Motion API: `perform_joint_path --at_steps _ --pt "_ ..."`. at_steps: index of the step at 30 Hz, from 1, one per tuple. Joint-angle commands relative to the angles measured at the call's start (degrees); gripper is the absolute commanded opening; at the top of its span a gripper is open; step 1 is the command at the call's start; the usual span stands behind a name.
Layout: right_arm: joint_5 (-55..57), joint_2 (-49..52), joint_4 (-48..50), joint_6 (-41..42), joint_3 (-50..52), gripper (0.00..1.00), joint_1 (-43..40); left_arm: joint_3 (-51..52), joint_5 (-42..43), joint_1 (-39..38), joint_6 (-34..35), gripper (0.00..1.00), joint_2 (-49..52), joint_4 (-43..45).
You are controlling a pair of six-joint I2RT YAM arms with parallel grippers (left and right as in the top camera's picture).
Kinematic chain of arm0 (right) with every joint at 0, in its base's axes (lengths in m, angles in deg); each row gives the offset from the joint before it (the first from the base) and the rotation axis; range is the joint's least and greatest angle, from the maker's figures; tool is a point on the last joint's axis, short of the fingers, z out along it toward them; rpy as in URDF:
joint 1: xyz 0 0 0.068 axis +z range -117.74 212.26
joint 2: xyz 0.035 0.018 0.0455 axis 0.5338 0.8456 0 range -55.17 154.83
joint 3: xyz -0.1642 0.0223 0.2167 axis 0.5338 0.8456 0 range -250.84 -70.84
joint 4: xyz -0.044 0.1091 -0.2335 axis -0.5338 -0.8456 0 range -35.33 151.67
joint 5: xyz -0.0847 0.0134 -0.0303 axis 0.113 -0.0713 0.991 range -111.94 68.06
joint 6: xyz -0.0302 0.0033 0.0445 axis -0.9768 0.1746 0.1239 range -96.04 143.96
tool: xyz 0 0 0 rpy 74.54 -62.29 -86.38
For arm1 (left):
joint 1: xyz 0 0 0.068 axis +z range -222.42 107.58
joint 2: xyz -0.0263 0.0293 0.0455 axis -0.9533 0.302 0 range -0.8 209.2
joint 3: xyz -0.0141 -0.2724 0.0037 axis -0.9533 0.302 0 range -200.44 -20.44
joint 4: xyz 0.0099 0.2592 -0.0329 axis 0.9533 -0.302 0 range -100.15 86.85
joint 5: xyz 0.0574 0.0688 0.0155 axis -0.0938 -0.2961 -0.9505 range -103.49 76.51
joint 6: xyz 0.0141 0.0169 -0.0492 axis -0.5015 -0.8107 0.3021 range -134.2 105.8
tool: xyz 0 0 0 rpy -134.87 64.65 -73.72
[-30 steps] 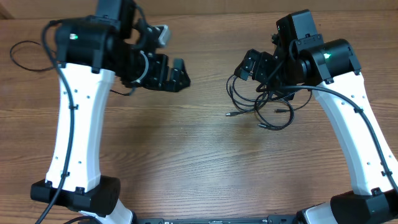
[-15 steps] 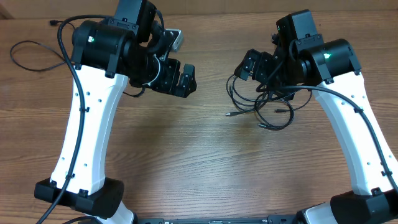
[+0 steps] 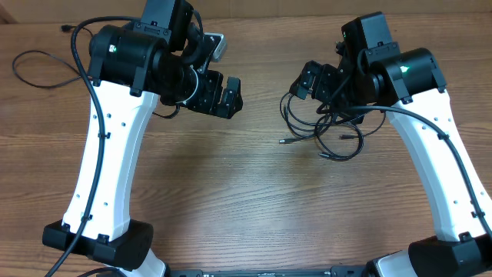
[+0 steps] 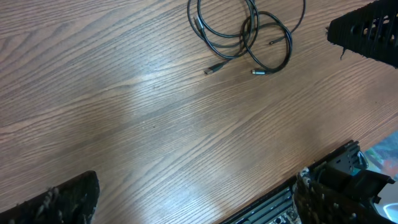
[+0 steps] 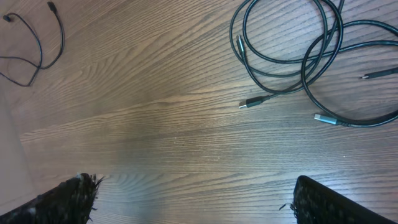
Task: Untangle cables
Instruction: 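Move the left gripper back toward the center near the right gripper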
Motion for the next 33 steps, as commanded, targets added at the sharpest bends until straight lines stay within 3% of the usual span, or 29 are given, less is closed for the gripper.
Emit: perform_joint_path --at_steps 1,12,19,27,33 --pt "0.8 -0.8 0.3 -0.1 0.1 1.0 -0.1 0.4 -0.3 -0.4 0.8 1.0 0.3 0.1" --pt "0.8 -0.8 0.3 0.0 0.1 1.0 -0.1 1.0 0.1 -0.4 3.8 0.99 0.6 -0.6" --pt "0.0 -0.8 7.2 2.1 0.1 1.0 -0.1 1.0 0.6 -0.4 3.9 1.0 0.6 -0.5" --pt "-2.2 -0.8 3.7 -0.8 0.1 1.0 -0.6 1.0 5.5 -2.0 3.8 1.0 1.5 -0.4" --pt "2.8 -0.8 -1.6 -1.4 0.1 1.0 -7.7 1.0 4.5 -5.2 3.4 1.0 3.1 -1.4"
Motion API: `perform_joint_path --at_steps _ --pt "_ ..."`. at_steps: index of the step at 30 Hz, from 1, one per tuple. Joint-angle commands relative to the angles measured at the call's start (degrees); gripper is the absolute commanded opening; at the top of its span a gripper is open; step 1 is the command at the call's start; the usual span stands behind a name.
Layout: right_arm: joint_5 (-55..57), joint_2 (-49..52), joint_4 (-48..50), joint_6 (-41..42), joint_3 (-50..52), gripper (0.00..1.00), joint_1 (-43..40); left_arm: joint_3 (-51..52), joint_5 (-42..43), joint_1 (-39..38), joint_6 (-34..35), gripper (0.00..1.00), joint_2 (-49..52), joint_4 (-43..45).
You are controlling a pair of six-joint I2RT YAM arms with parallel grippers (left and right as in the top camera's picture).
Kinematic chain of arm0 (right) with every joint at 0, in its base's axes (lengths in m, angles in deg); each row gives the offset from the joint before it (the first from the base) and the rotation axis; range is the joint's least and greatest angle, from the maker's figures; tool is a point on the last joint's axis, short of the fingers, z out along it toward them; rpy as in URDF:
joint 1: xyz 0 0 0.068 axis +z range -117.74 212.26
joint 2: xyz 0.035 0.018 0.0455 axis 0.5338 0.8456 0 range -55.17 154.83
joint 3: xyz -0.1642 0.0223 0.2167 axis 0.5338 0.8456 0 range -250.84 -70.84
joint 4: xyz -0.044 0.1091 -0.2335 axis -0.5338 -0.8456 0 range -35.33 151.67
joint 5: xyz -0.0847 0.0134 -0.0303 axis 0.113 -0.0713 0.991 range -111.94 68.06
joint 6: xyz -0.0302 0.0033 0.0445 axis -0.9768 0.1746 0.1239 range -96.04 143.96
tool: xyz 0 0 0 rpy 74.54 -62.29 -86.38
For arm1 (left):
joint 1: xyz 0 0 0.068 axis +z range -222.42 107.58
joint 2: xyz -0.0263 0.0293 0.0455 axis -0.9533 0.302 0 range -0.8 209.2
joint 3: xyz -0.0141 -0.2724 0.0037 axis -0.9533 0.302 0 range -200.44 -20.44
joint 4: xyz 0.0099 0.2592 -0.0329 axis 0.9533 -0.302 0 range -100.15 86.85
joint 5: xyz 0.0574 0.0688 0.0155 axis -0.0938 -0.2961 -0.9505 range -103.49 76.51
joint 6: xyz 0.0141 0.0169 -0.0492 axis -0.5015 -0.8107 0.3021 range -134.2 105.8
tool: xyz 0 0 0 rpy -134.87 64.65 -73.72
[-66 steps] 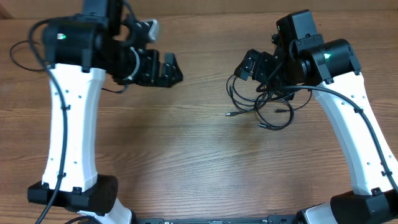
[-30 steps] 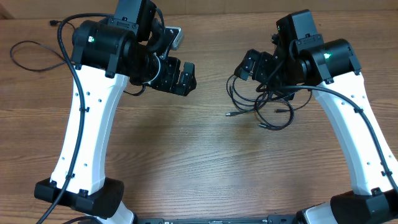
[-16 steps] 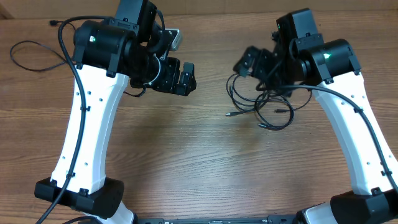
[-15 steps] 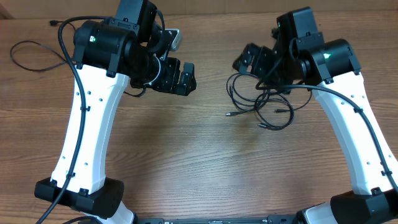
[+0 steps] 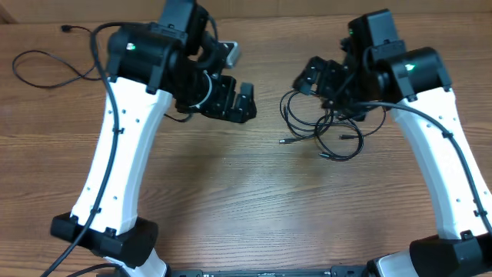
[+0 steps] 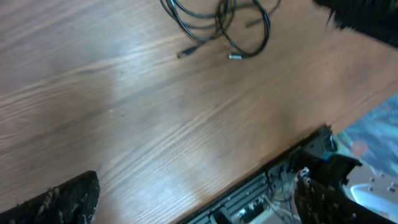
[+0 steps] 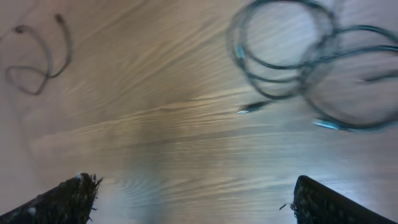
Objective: Untangle cables
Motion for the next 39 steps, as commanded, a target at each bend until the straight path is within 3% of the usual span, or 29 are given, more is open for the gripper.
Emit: perform_joint_path --at_steps 1,12,13,14,15,16,18,20,25,31,33,39 --pt "4.9 -0.8 -2.8 -1.1 0.0 1.0 -6.0 0.3 0.0 -2.1 0.4 1.0 1.6 -0.2" --pt "14.9 -0.8 -14.6 -1.1 0.0 1.0 -21.3 0.3 -0.6 -8.9 0.3 0.98 6.3 2.5" --pt "15.5 -0.8 -15.3 -1.2 0.0 1.0 -22.2 0.3 -0.6 -9.4 0.5 0.77 6.6 2.8" --pt "16.4 -0.8 -15.9 -1.3 0.0 1.0 -22.9 0.3 -0.6 -9.8 0.5 0.66 7.0 2.9" --pt "17.6 -0.8 -16.1 -1.3 0.0 1.0 -23.5 0.3 -0.4 -10.3 0.4 0.63 7.3 3.0" --pt "19.6 -0.8 -16.2 -1.3 0.0 1.0 -24.2 0.3 0.0 -10.8 0.4 0.64 7.8 3.1" --pt "23.3 -0.8 -16.2 -1.3 0.0 1.0 -25.3 0.3 0.0 -11.7 0.4 0.82 8.7 3.4" --pt "24.2 -0.8 -16.2 -1.3 0.0 1.0 -26.4 0.3 0.0 -12.8 0.4 0.78 10.1 3.5" --pt "21.6 -0.8 -15.1 -1.3 0.0 1.0 -27.3 0.3 -0.2 -14.8 1.8 0.77 15.3 6.0" --pt "21.6 -0.8 -13.4 -1.3 0.0 1.0 -27.3 0.3 -0.7 -14.9 3.4 0.84 19.7 10.1" --pt "21.6 -0.8 -13.4 -1.3 0.0 1.0 -27.3 0.3 -4.1 -14.8 3.5 0.86 20.6 13.5" --pt "21.6 -0.8 -13.4 -1.3 0.0 1.0 -27.3 0.3 -14.4 -14.8 12.7 0.76 24.4 21.4"
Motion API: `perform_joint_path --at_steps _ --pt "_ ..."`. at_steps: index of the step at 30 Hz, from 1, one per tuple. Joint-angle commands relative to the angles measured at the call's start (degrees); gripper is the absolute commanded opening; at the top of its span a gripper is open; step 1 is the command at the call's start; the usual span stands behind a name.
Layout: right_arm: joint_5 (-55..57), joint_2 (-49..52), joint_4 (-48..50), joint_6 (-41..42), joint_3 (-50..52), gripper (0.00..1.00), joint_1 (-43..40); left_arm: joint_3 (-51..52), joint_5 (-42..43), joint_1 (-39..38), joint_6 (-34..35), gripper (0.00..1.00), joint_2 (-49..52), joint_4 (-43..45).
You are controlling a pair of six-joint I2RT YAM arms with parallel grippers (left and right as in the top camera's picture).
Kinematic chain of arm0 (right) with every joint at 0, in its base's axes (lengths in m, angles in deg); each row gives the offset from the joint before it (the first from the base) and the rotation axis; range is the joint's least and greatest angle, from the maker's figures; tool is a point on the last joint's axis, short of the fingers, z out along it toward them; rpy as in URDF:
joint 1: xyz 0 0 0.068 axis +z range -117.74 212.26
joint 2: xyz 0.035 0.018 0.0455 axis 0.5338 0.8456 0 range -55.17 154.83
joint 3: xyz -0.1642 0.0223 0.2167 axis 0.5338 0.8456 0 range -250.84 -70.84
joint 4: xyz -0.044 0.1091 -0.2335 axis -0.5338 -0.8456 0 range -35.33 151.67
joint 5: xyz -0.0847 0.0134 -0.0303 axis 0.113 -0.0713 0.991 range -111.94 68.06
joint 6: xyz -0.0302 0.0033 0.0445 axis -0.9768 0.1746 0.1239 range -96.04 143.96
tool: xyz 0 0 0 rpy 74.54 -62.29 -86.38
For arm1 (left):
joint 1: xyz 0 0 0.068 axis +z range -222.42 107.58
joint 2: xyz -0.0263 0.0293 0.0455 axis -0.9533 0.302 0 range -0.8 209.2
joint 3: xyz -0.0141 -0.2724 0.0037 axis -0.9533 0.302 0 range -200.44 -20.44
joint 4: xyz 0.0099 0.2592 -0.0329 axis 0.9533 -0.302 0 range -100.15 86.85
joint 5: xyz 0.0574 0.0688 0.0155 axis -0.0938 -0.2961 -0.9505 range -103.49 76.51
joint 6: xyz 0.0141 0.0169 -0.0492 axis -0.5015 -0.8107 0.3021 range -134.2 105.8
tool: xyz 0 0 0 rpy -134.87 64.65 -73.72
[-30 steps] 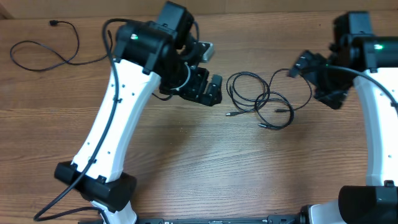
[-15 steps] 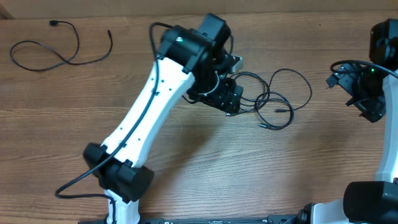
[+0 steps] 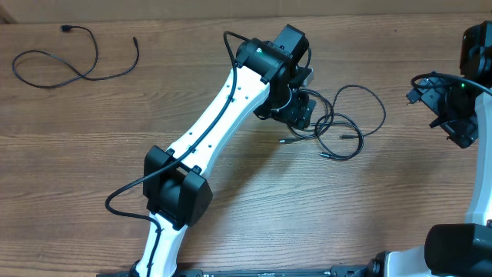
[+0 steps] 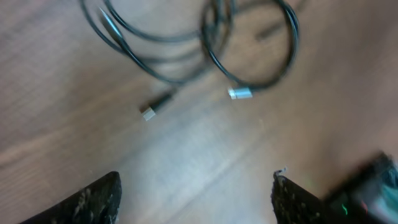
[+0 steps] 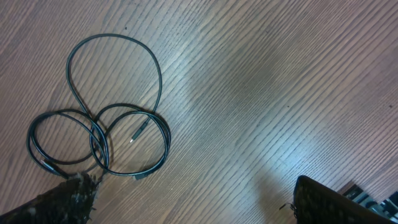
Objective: Untangle cables
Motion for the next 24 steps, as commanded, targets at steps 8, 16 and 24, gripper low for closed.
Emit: perform_joint_path --at_steps 8,16,24 --pt "0.4 -0.8 0.3 0.0 0.0 1.0 -0.1 0.0 -9.0 -0.1 9.6 0.65 9.4 13.9" --pt "0.4 -0.8 0.3 0.0 0.0 1.0 -0.1 0.0 -9.0 -0.4 14.0 0.54 14.0 16.4" --pt "0.4 -0.8 0.3 0.0 0.0 1.0 -0.1 0.0 -9.2 -0.9 20.3 0.5 16.9 16.6"
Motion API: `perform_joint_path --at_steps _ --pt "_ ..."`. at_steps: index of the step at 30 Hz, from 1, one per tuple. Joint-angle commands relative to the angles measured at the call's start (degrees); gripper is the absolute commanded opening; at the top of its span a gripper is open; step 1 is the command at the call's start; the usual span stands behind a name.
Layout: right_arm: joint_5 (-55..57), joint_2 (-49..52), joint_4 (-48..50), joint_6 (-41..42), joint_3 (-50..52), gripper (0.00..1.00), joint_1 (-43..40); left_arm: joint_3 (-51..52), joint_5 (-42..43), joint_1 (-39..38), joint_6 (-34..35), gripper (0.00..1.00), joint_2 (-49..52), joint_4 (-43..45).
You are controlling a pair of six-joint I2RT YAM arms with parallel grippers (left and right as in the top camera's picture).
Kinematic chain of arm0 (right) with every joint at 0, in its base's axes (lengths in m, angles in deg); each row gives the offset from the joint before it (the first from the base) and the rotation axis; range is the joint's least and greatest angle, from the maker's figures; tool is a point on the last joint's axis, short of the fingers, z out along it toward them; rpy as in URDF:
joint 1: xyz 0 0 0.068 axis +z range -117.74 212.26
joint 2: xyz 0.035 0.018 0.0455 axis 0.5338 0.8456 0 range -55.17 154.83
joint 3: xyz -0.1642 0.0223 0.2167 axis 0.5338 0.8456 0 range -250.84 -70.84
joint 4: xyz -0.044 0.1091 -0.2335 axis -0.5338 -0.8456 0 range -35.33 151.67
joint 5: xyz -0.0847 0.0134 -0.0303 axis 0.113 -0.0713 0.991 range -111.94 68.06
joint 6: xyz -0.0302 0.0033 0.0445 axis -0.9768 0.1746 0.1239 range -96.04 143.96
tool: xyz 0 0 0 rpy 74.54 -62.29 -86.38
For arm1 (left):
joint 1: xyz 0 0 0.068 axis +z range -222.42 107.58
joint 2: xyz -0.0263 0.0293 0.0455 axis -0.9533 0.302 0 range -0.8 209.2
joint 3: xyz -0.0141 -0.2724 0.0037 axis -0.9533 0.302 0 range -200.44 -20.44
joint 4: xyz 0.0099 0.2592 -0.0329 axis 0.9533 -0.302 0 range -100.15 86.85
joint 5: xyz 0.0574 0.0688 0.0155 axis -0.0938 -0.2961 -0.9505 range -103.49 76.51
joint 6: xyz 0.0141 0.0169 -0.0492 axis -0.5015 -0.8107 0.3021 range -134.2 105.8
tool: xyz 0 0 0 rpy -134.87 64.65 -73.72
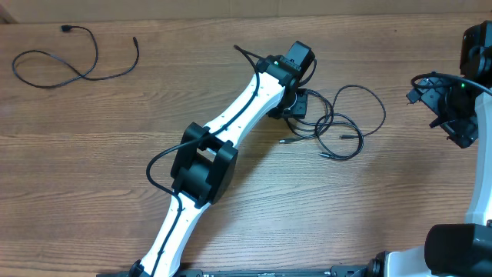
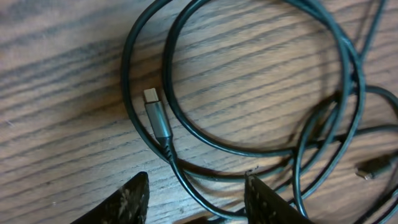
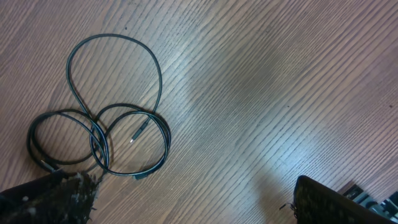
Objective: Untangle cables
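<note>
A tangle of black cables lies right of the table's middle, its loops overlapping. My left gripper sits low over the tangle's left loops. In the left wrist view the left gripper is open, and one strand runs between its fingertips. A grey plug lies just ahead. My right gripper hangs at the right edge, away from the cables. In its own view the right gripper is open and empty, with the tangle to its left.
A separate thin black cable lies loose at the far left corner of the wooden table. My long left arm stretches diagonally across the middle of the table.
My left gripper has dropped close onto the left loops of the tangle, and its fingers stand nearer together, with a strand between them. The right arm has not moved.
At first my right gripper hovered open over the tangle and my left stood open to the left. The left then shifted right. Later the right arm was back at the right edge and the left reached over the cables, now low on them.
</note>
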Motion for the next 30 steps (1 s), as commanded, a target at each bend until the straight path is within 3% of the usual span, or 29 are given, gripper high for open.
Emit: perform_joint_path --at_steps 1,12,23,25,27,30 --pt "0.4 -0.8 0.3 -0.1 0.0 1.0 -0.1 0.0 -1.3 -1.0 3.6 0.5 2.1 0.2" --pt "0.4 -0.8 0.3 -0.1 0.0 1.0 -0.1 0.1 -4.0 -1.3 3.7 0.33 3.4 0.4" --pt "0.4 -0.8 0.3 -0.1 0.0 1.0 -0.1 0.1 -8.7 -0.7 3.6 0.45 5.2 0.0" --pt "0.4 -0.8 0.3 0.0 0.0 1.0 -0.1 0.1 -8.7 -0.3 3.5 0.33 5.2 -0.2" --pt "0.4 -0.8 0.3 -0.1 0.0 1.0 -0.1 0.1 -8.6 0.1 3.4 0.04 5.2 -0.9" --pt "0.4 -0.8 0.3 -0.1 0.0 1.0 -0.1 -0.1 -8.5 0.8 3.5 0.04 5.2 -2.5"
